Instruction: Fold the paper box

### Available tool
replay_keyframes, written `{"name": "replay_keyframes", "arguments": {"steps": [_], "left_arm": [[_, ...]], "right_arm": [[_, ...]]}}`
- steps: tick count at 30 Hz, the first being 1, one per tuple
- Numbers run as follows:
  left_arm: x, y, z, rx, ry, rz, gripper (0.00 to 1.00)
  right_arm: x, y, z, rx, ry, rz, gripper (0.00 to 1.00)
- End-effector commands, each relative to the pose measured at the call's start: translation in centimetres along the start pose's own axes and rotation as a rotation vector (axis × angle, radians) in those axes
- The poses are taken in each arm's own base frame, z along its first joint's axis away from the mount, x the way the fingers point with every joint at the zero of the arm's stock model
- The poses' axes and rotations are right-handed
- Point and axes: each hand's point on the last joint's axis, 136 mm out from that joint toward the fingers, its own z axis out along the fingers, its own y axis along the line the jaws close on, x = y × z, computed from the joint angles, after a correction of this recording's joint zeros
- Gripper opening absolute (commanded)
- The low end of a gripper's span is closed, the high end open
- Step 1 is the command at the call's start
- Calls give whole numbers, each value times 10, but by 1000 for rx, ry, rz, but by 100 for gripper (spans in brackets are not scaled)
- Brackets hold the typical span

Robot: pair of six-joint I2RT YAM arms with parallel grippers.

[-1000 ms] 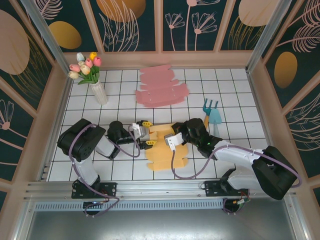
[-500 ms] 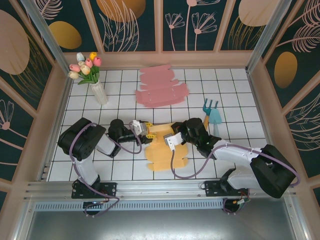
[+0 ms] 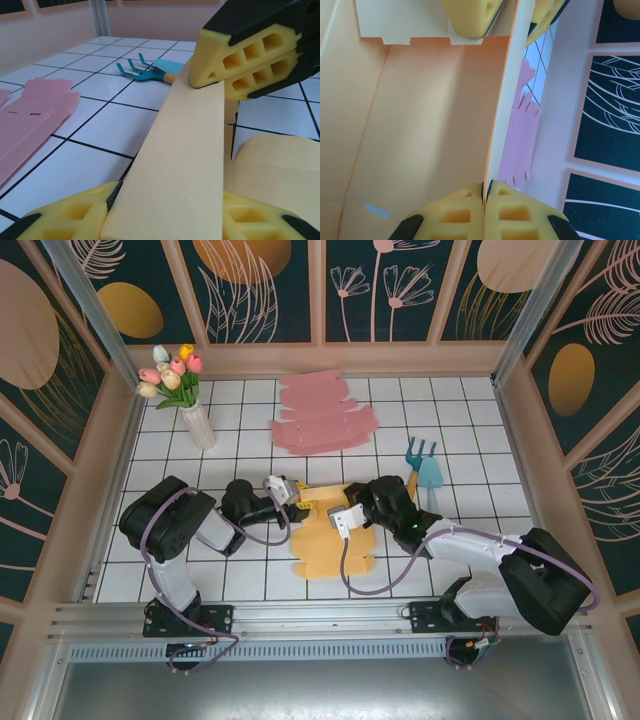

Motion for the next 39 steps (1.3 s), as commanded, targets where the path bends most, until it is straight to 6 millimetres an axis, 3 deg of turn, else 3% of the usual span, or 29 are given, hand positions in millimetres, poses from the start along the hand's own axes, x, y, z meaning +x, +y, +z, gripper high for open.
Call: {"name": "replay_keyframes", "arguments": {"steps": [1,4,9,15,19,22,24,28,32,39], "left_arm": [[5,-6,10,-12,37,19,38],[2,-7,7,-27,38,14,54],[-9,-18,-4,-38,8,3,66],[-9,-12,-19,-185,8,-121,76],[-14,-22,-41,-205,-46,-181,78],[-18,-19,-55,-253,-67,-239,94],[-19,-22,-61,-256,-67,-272,94],[-8,-14,-72,-341,-28,-306,78],[7,-6,-82,-420,18,-301,74],[18,-21,-62,-298,70,-326,68]], "right_arm": [[-4,59,1,-210,-22,-19,0],[-2,58,1,-206,-13,-15,0],[3,56,1,-195,8,-7,0],[4,53,0,-189,14,-3,0],[4,55,-1,-196,15,-2,0],[4,57,-1,-200,15,1,0],[4,57,-1,-199,15,3,0],[4,56,-2,-201,16,5,0],[4,58,-2,-208,16,8,0],[4,59,-2,-214,16,6,0]]}}
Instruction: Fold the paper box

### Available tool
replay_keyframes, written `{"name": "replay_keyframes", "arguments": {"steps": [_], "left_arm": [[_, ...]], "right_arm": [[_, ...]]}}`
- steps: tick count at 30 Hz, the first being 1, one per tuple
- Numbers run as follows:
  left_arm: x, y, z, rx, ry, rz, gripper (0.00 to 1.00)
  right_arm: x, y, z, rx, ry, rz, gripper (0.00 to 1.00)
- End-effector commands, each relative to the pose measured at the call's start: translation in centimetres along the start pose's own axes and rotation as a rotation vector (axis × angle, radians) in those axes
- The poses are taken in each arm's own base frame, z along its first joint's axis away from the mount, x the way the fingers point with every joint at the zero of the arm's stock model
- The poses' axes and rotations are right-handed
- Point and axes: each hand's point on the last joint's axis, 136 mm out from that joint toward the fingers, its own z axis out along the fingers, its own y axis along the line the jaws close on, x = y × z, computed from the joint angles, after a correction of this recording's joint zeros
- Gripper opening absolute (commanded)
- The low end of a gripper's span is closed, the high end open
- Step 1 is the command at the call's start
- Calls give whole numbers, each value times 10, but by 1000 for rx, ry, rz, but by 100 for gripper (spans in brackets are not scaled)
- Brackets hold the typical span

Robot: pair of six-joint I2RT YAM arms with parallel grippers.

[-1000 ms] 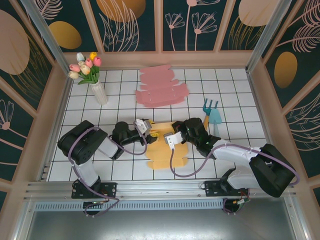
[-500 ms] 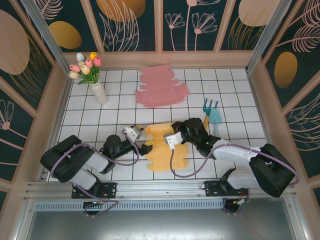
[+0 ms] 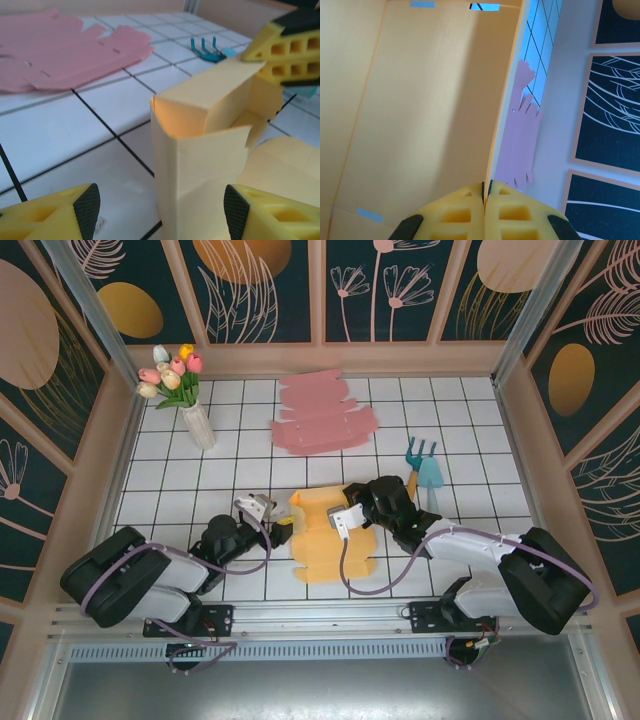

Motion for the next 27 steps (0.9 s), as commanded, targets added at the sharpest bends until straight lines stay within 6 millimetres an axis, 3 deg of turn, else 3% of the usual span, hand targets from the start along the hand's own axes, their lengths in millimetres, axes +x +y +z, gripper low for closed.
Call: {"name": "replay_keyframes", "arguments": {"steps": [1,8,17,23,27], "left_arm": [[3,-14,9,78,16,-20,67],[1,-27,30,97,11,-26,55],[-11,-39,52,5,-45,-41,27],[-12,-41,69,-107,-57,-48,37],[-8,-36,80,-189,-53,-46,37]], "right_arm": [[5,59,-3,-216,24,-5,0],[5,63,-1,-229,24,-7,0],[10,64,0,-232,48,-6,0],[9,64,0,-228,54,-12,0],[7,62,-1,-218,57,-20,0]]}}
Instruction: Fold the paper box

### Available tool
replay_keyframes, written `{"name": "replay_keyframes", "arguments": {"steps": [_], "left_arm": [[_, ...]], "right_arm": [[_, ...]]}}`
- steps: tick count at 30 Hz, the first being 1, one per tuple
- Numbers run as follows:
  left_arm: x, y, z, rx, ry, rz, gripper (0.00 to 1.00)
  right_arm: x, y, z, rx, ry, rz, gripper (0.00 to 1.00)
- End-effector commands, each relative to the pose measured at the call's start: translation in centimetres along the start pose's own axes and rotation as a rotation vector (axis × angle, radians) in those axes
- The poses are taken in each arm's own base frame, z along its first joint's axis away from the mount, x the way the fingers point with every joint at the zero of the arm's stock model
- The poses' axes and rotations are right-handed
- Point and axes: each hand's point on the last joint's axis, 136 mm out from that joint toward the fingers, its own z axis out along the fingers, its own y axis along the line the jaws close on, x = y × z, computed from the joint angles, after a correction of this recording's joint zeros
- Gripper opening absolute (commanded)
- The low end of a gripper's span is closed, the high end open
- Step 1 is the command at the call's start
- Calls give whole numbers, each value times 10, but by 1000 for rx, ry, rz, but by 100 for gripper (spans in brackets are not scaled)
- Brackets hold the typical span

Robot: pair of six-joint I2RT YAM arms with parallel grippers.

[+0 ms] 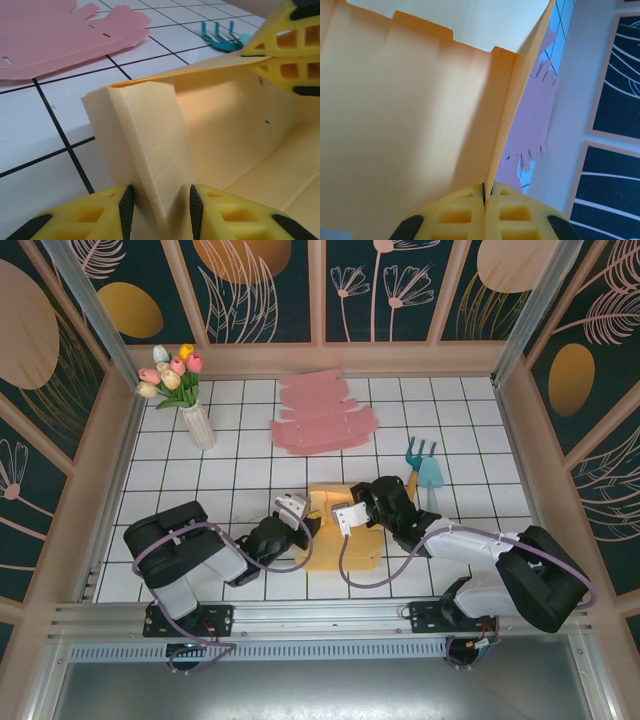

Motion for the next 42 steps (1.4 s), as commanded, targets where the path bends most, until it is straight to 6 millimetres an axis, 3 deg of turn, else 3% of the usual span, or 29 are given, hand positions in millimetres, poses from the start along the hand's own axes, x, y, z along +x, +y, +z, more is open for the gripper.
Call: {"name": "replay_keyframes", "arguments": {"steps": [1,8,12,14,18,23,35,38,42], "left_arm": [[-17,0,13,-69,-71,-44,37],[-6,32,18,-256,-74,-22,30],[2,57,16,-418,-49,34,14],[4,73,12,-529,-31,82,0],[3,99,-3,-718,-26,152,0],[-1,109,-10,-824,-23,197,0],[-16,109,-10,-881,-35,214,4],[-17,111,-10,-905,-32,242,14],[-19,90,1,-705,-42,171,33]], "right_arm": [[-16,49,-2,-171,-72,-56,0],[-16,48,-3,-158,-65,-63,0],[-14,46,-3,-145,-52,-71,0],[-13,45,-3,-133,-46,-79,0],[-8,38,-2,-97,-11,-87,0],[-6,33,-1,-67,5,-82,0],[-8,27,-3,-44,-1,-61,0],[-9,25,-3,-38,-4,-52,0],[-9,26,-2,-47,-5,-42,0]]}}
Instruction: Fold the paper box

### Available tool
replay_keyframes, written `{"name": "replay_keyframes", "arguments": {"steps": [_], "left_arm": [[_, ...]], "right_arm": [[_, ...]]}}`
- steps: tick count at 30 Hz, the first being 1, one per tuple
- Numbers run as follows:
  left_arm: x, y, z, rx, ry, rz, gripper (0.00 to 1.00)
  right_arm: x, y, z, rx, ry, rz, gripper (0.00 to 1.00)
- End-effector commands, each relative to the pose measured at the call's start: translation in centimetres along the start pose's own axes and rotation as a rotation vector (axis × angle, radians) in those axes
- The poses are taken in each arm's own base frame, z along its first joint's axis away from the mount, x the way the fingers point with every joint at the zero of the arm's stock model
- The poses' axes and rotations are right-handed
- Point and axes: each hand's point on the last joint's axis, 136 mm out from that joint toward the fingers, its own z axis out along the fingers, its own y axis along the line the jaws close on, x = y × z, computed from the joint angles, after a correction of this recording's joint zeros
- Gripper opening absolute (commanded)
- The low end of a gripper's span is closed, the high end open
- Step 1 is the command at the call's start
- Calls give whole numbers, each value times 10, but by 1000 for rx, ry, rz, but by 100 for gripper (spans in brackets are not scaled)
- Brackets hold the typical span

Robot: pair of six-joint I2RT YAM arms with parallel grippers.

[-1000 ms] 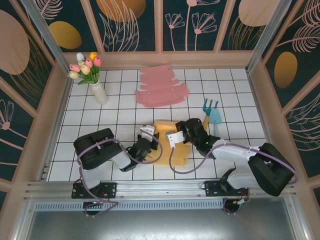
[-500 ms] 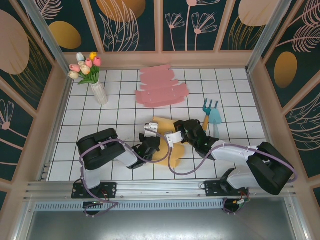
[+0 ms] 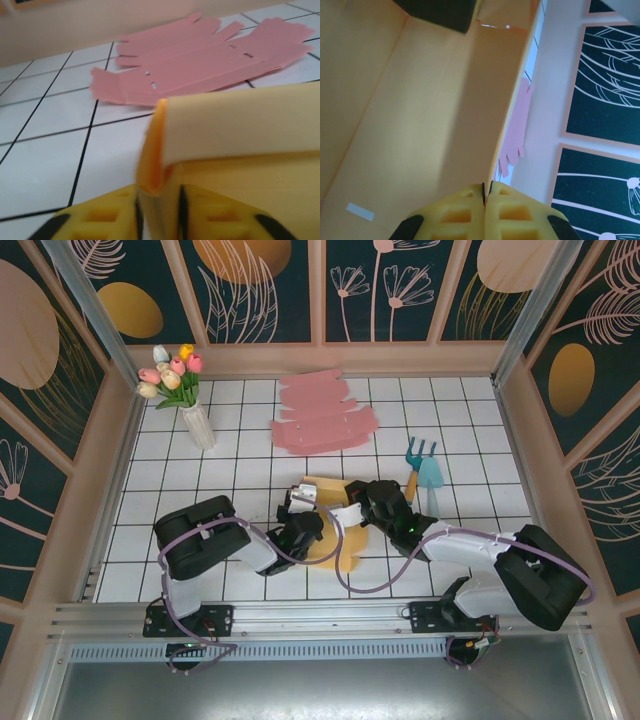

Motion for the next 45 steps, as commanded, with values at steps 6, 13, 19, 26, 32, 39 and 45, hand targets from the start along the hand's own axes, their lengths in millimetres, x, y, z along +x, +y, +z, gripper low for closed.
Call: {"name": "replay_keyframes", "arguments": {"steps": [6,13,19,26,32,39,45], "left_arm": [[-15,2,-5,129,11,-62,48],[-21,-6,-14,217,-1,-90,57],[-23,-4,-5,151,-24,-54,47],[-36,12,7,-16,-106,-22,15],[-13,37,20,-186,-32,-9,0],[-19,20,18,-27,-29,-24,21],[-32,2,11,108,-40,-80,42]], "right_arm": [[4,45,-3,-148,12,-21,0],[-2,42,-4,-148,-16,4,0],[-2,46,-4,-160,-19,6,0],[-3,48,-5,-174,-23,9,0],[-1,45,-5,-168,-11,17,0],[-1,45,-4,-167,-13,29,0],[-1,47,-3,-173,-9,39,0]]}}
